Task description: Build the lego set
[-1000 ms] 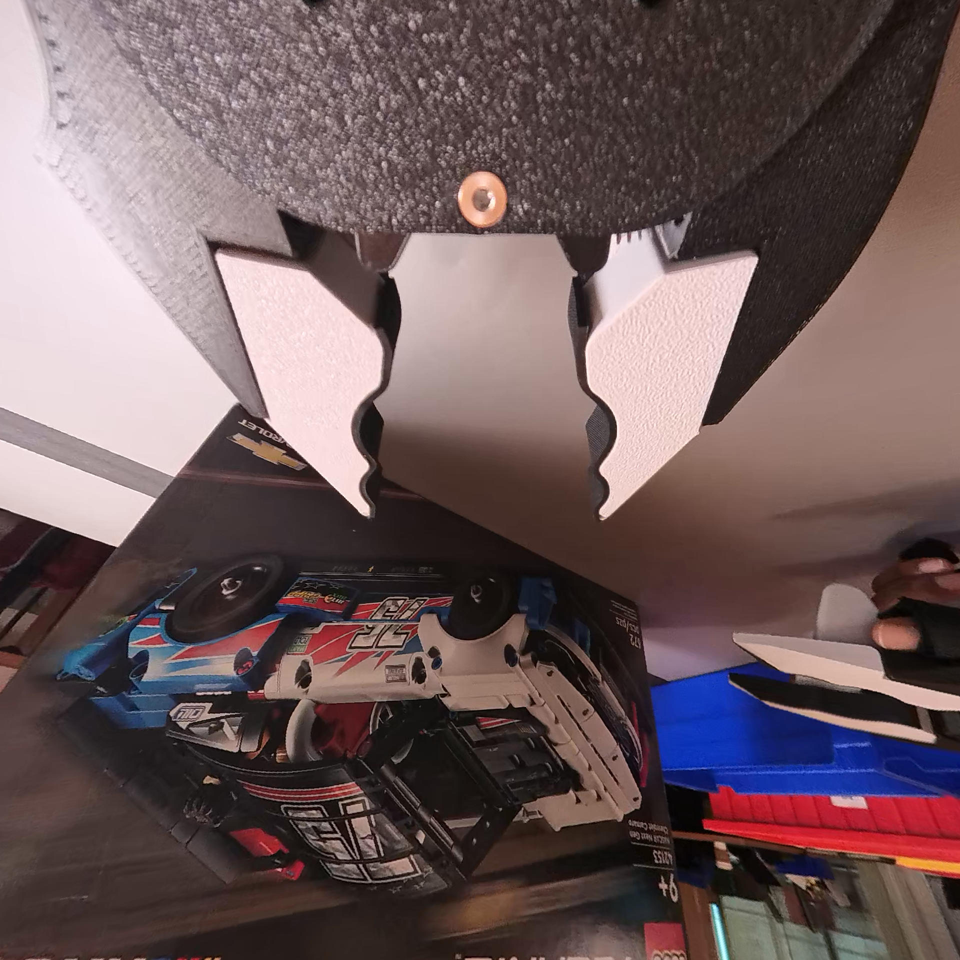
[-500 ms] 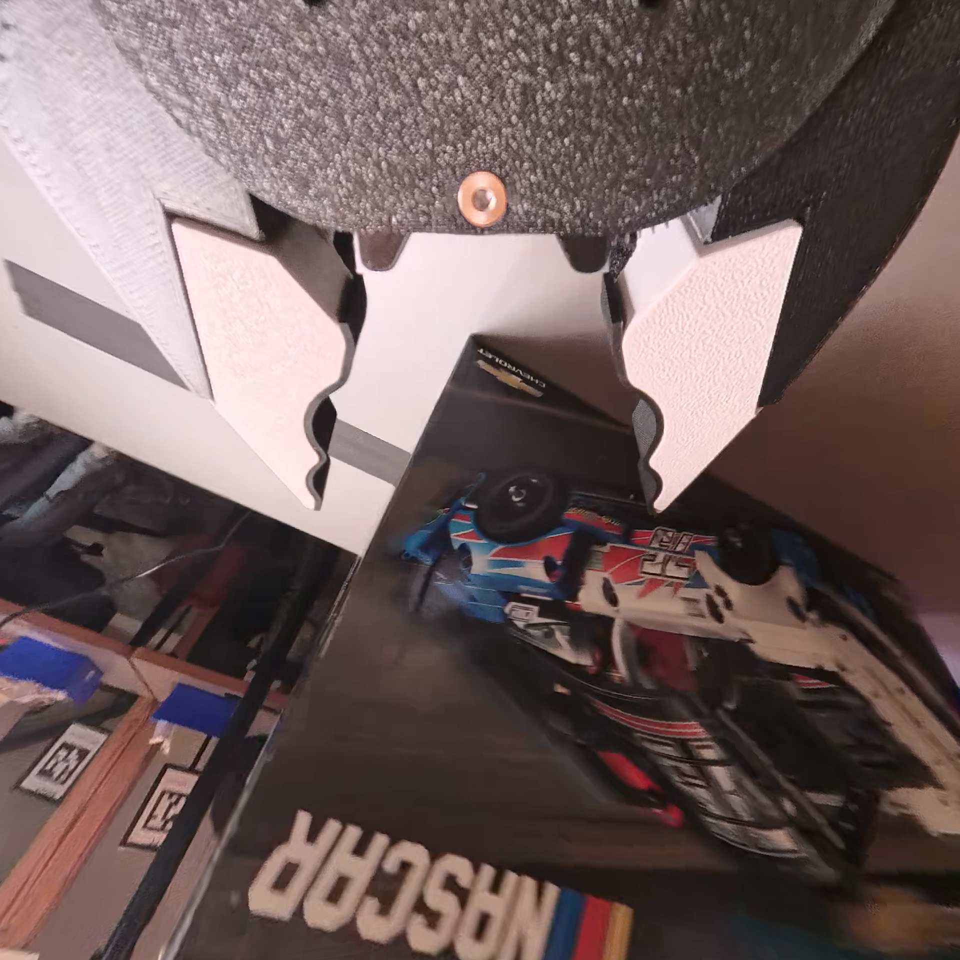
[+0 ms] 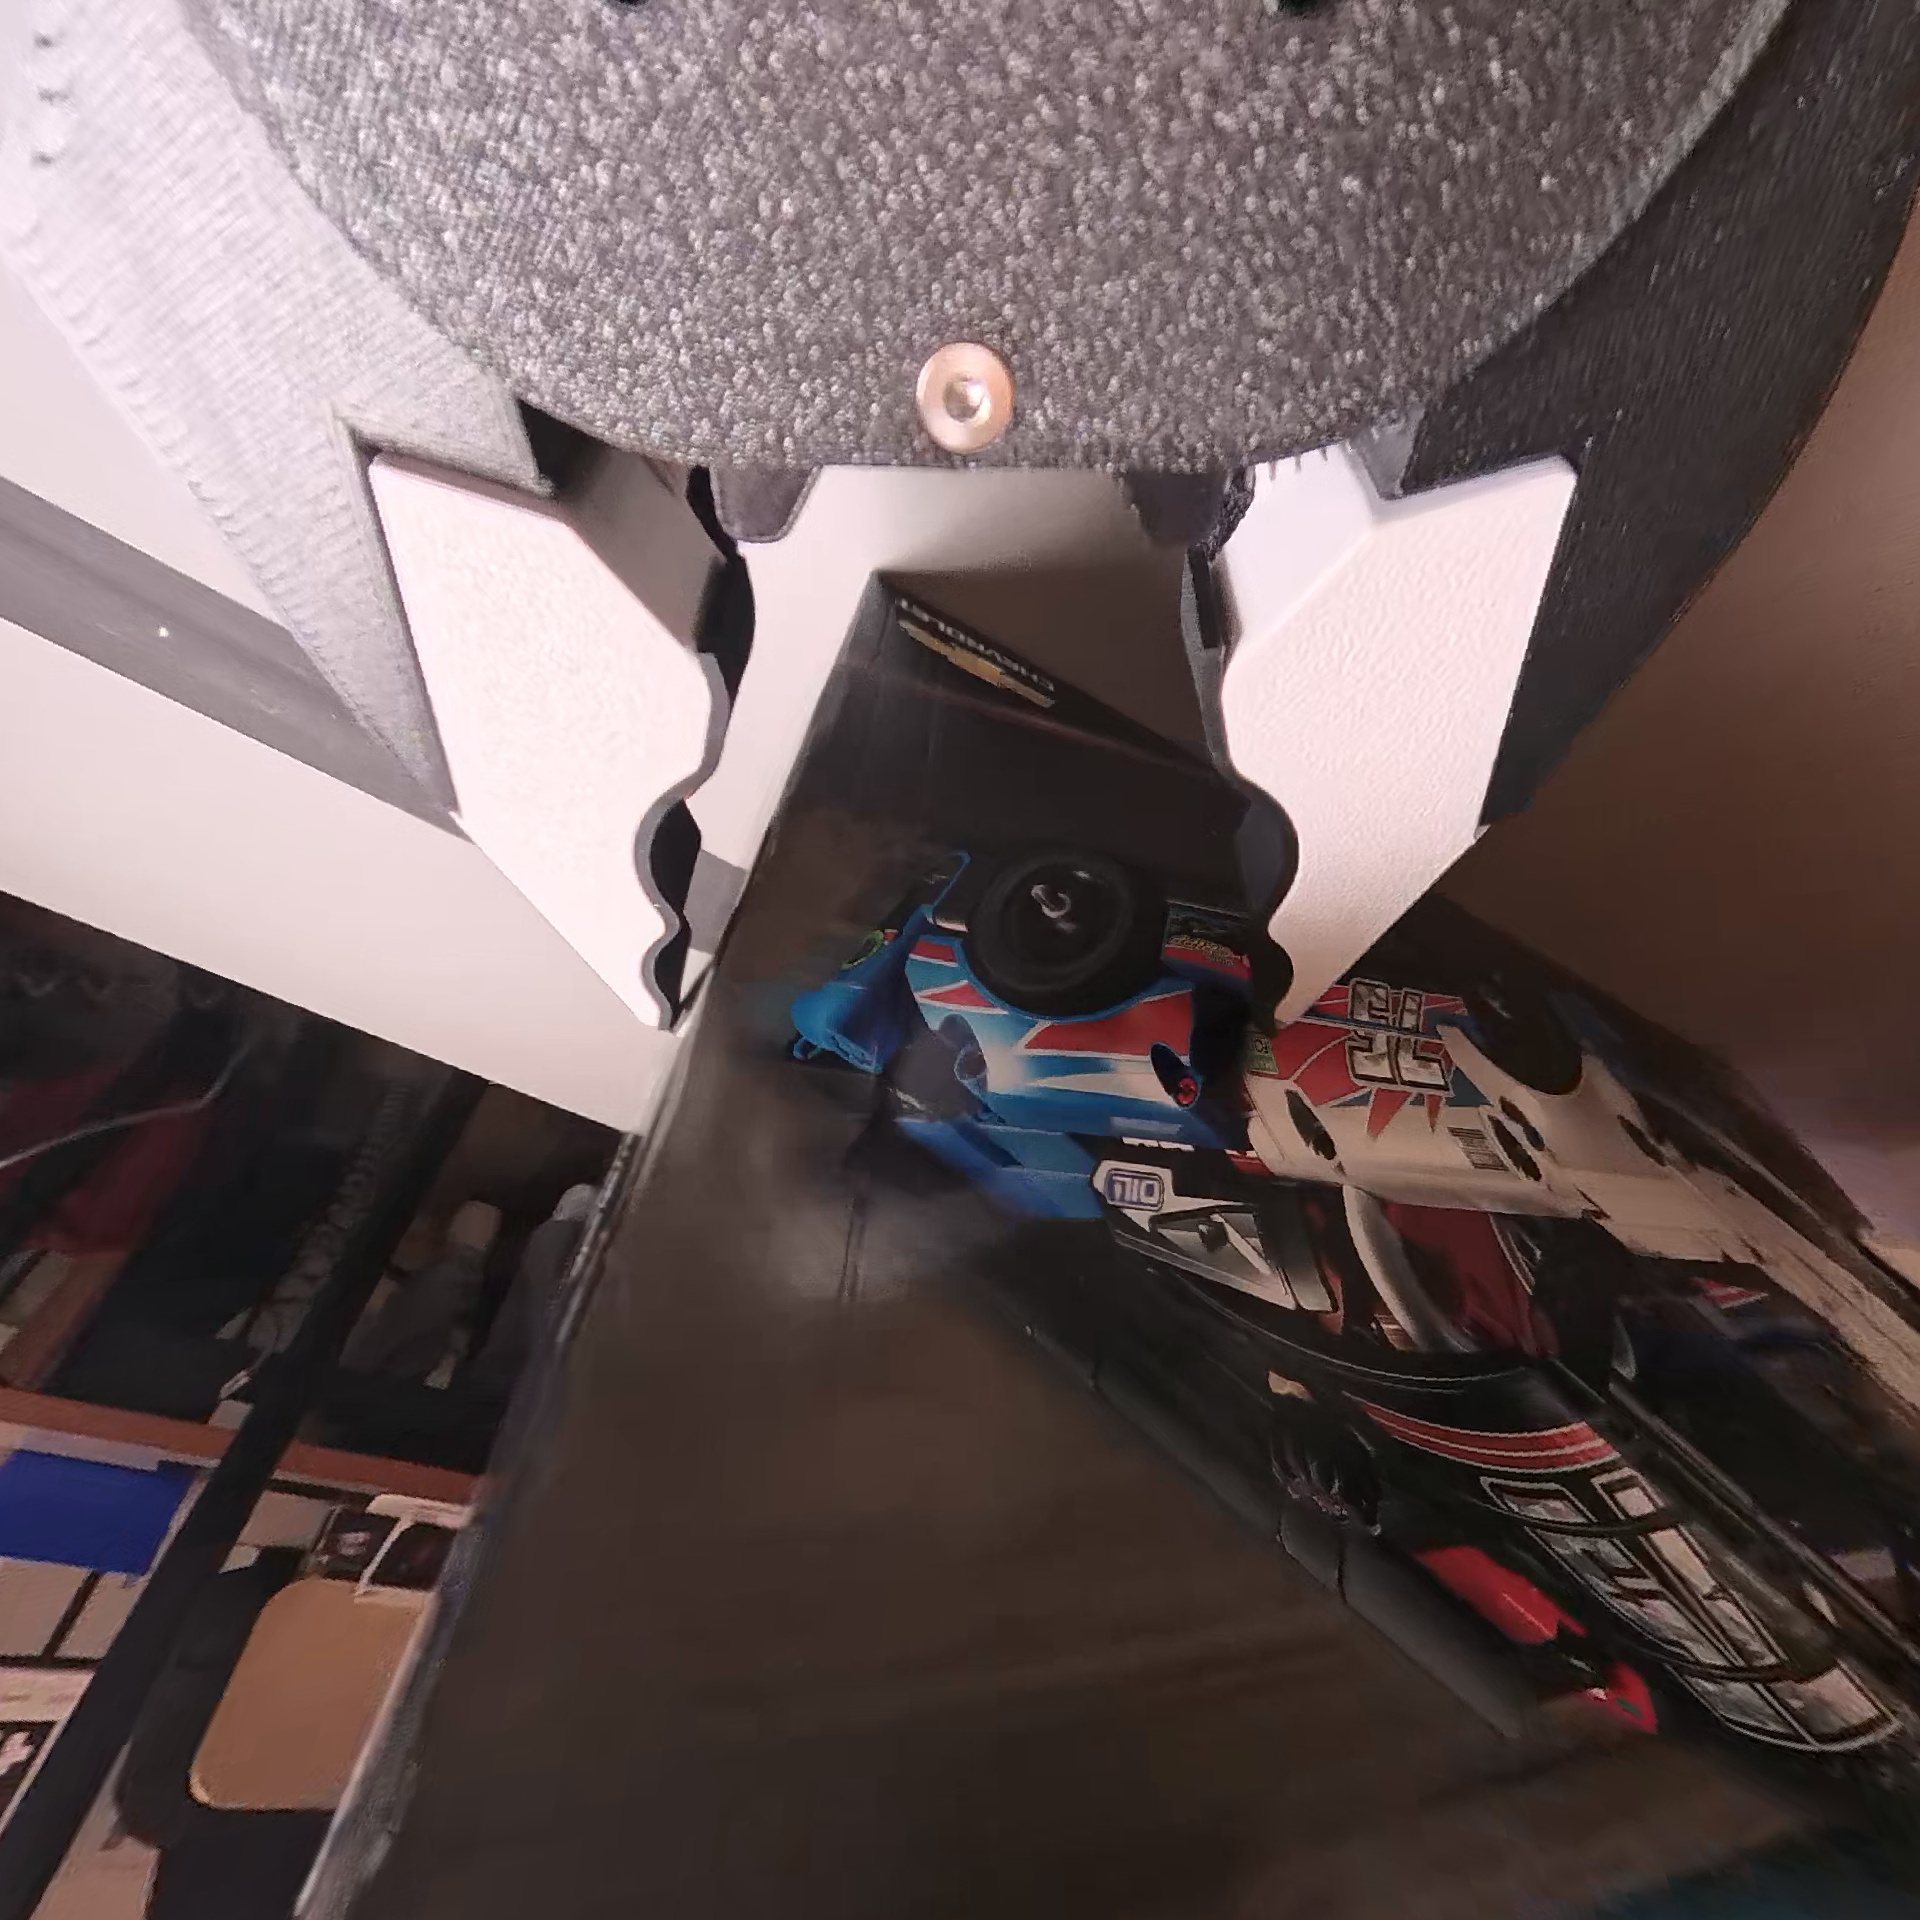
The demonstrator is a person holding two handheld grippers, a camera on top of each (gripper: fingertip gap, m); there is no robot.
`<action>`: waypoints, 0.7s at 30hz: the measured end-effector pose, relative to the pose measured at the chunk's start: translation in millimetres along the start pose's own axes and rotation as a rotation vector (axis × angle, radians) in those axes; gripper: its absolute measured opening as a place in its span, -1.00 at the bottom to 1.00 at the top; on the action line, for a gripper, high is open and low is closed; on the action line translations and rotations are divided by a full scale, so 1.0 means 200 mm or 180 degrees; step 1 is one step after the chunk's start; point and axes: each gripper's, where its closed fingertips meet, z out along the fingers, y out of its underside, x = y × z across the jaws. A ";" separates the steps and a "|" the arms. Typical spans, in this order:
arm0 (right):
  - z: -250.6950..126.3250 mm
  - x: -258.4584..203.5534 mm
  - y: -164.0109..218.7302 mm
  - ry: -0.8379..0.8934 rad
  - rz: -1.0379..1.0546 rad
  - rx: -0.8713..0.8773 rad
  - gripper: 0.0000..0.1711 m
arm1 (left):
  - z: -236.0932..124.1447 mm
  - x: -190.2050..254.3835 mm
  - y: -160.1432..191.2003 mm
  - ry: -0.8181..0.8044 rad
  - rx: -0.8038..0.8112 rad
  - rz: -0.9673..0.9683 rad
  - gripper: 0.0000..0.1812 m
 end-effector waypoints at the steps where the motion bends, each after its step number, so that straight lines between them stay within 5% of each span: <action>1: -0.02 -0.01 0.00 -0.0052 -0.0030 -0.0051 0.23 | -0.05 0.05 -0.02 0.0022 0.0045 0.0032 0.03; 9: -0.33 -0.04 -0.31 -0.0044 -0.0429 0.0170 0.15 | -0.37 0.37 -0.03 0.0042 0.0342 0.0164 -0.10; 17: -0.41 -0.64 -0.56 -0.0229 -0.1914 -0.0138 0.19 | -0.50 0.52 -0.03 -0.0502 0.0420 -0.0293 -0.22; 21: -0.44 -0.95 -0.60 -0.0487 -0.1852 -0.0110 0.13 | -0.61 0.65 -0.02 -0.0671 0.0515 -0.0266 -0.65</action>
